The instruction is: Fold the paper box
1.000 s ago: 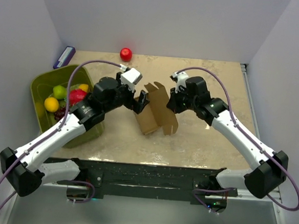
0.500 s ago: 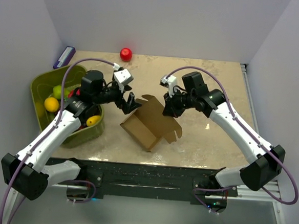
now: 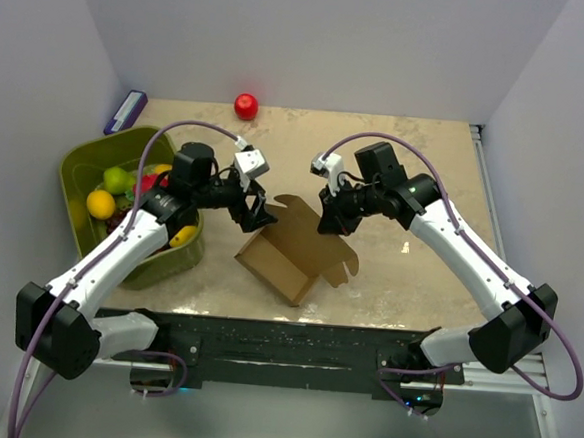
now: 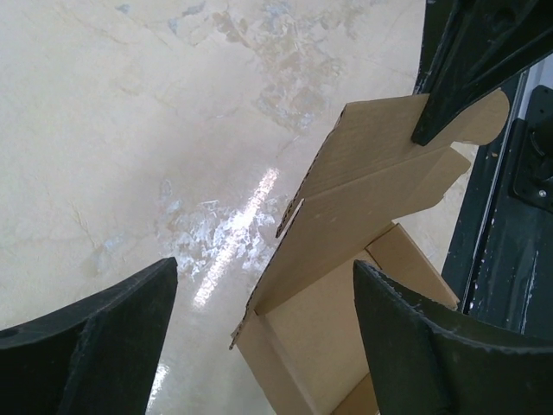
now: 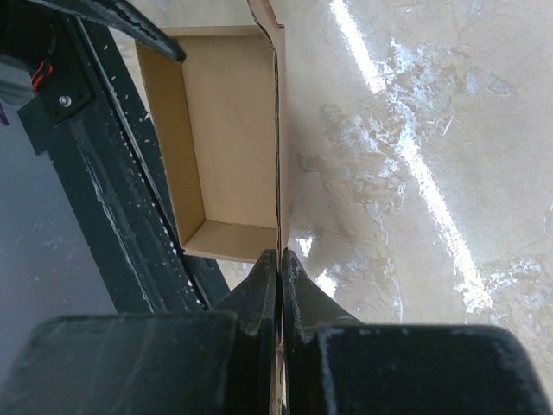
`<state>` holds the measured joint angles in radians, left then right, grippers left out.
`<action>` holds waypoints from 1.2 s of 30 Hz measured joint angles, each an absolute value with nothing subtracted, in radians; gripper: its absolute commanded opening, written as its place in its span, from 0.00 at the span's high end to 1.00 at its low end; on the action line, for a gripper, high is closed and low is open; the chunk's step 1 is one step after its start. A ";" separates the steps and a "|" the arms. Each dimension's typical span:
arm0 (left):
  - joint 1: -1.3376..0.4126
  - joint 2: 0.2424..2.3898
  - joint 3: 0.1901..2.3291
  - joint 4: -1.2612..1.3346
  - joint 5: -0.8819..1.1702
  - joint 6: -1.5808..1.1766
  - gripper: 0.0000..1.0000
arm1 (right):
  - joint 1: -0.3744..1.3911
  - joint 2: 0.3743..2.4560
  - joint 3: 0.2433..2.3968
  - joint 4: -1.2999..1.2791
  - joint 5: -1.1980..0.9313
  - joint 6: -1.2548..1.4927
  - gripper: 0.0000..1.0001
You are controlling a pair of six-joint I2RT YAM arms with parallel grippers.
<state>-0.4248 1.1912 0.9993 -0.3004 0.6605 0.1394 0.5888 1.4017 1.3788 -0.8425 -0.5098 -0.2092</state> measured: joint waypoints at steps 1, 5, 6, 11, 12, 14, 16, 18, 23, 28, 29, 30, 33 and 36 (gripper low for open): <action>-0.425 1.195 0.999 -0.303 0.659 0.142 0.20 | 0.589 1.402 1.380 -0.845 -0.510 -0.210 1.00; -0.425 1.211 0.999 -0.308 0.653 0.150 0.35 | 0.589 1.402 1.380 -0.846 -0.511 -0.211 1.00; -0.425 1.216 0.999 -0.309 0.653 0.151 0.38 | 0.589 1.402 1.380 -0.846 -0.511 -0.211 1.00; -0.425 1.219 0.994 -0.310 0.654 0.157 0.65 | 0.589 1.402 1.380 -0.846 -0.511 -0.211 1.00; -0.426 1.219 0.992 -0.310 0.654 0.159 0.70 | 0.589 1.402 1.380 -0.846 -0.511 -0.211 1.00; -0.426 1.219 0.986 -0.310 0.654 0.162 0.81 | 0.589 1.402 1.380 -0.846 -0.511 -0.211 1.00; -0.428 1.219 0.983 -0.313 0.654 0.166 0.89 | 0.589 1.402 1.380 -0.846 -0.510 -0.211 1.00; -0.434 1.219 0.983 -0.312 0.655 0.170 1.00 | 0.589 1.402 1.380 -0.843 -0.508 -0.210 1.00; -0.450 1.219 0.975 -0.304 0.648 0.176 1.00 | 0.588 1.402 1.380 -0.839 -0.476 -0.202 0.82; -0.452 1.200 0.930 -0.266 0.582 0.144 1.00 | 0.587 1.380 1.362 -0.756 -0.398 -0.126 0.36; -0.452 1.191 0.918 -0.255 0.564 0.136 1.00 | 0.584 1.364 1.347 -0.727 -0.379 -0.105 0.27; -0.452 1.183 0.910 -0.248 0.550 0.126 1.00 | 0.581 1.350 1.335 -0.708 -0.364 -0.082 0.22; -0.450 1.162 0.892 -0.224 0.522 0.099 1.00 | 0.565 1.291 1.287 -0.624 -0.297 -0.008 0.11; -0.435 1.160 0.892 -0.200 0.509 0.074 1.00 | 0.520 1.218 1.222 -0.524 -0.238 0.054 0.07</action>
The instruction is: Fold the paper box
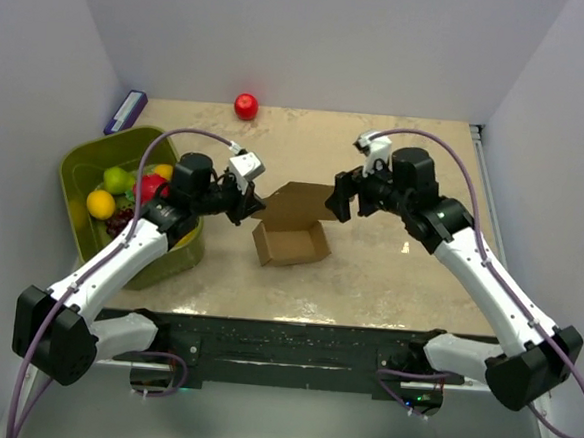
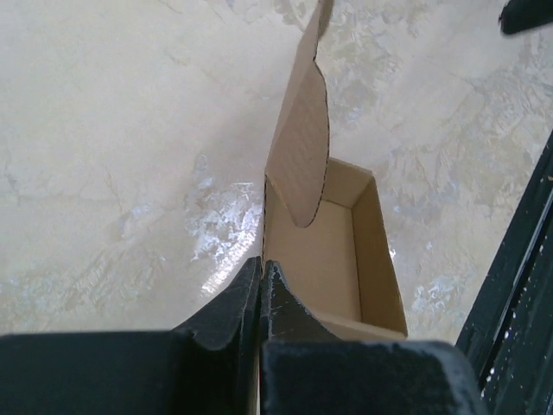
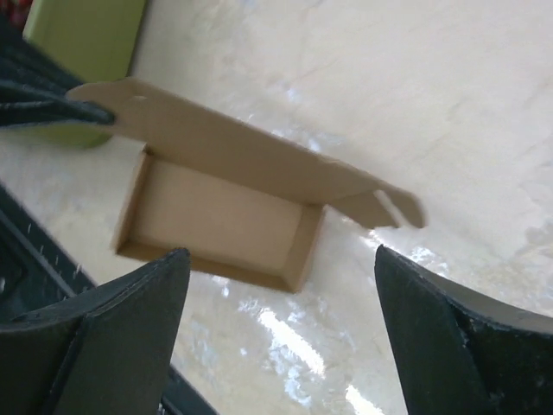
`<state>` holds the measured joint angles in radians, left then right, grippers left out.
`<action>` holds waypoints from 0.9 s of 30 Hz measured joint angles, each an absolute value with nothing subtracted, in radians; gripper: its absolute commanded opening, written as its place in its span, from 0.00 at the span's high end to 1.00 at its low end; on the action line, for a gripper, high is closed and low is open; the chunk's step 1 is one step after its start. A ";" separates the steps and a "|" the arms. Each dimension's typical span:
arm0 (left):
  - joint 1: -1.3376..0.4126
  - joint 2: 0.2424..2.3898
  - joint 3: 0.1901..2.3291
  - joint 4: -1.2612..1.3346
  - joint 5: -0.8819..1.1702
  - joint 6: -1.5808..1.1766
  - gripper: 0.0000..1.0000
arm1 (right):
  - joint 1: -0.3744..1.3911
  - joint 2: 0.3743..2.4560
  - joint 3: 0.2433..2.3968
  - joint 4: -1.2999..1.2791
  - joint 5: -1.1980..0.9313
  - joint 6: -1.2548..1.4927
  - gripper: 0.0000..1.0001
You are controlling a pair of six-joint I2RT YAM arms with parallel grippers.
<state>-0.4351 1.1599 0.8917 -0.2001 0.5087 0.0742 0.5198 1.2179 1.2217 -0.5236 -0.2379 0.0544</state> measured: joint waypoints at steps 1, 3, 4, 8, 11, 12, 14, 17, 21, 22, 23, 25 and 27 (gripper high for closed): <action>-0.427 1.160 0.892 -0.195 0.508 0.066 1.00 | 0.498 1.191 1.193 -0.487 -0.225 0.071 0.06; -0.410 1.160 0.892 -0.186 0.513 0.052 1.00 | 0.452 1.127 1.115 -0.397 -0.222 0.088 0.02; -0.401 1.160 0.891 -0.181 0.517 0.045 1.00 | 0.434 1.098 1.077 -0.363 -0.221 0.091 0.01; -0.382 1.159 0.889 -0.163 0.543 0.035 1.00 | 0.364 0.974 0.889 -0.216 -0.241 0.106 0.01; -0.378 1.158 0.888 -0.159 0.561 0.033 1.00 | 0.320 0.962 0.807 -0.127 -0.304 0.116 0.03; -0.376 1.158 0.888 -0.156 0.567 0.033 1.00 | 0.304 0.970 0.783 -0.097 -0.329 0.121 0.04; -0.370 1.157 0.888 -0.152 0.578 0.033 1.00 | 0.276 0.994 0.745 -0.045 -0.374 0.136 0.05; -0.360 1.150 0.887 -0.144 0.602 0.027 1.00 | 0.225 1.054 0.676 0.059 -0.458 0.184 0.07; -0.355 1.138 0.885 -0.135 0.633 0.020 1.00 | 0.177 1.156 0.623 0.195 -0.553 0.253 0.10; -0.354 1.136 0.885 -0.134 0.638 0.019 1.00 | 0.172 1.180 0.615 0.228 -0.573 0.265 0.10; -0.353 1.133 0.885 -0.134 0.646 0.019 1.00 | 0.171 1.198 0.609 0.258 -0.590 0.273 0.11; -0.353 1.132 0.885 -0.132 0.657 0.019 1.00 | 0.170 1.213 0.590 0.311 -0.619 0.283 0.11; -0.353 1.131 0.885 -0.128 0.670 0.019 1.00 | 0.170 1.210 0.576 0.344 -0.633 0.285 0.11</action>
<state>-0.3527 1.1313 0.8848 -0.1276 0.6697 0.0189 0.1703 1.2102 0.5758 0.3435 -0.6331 0.2848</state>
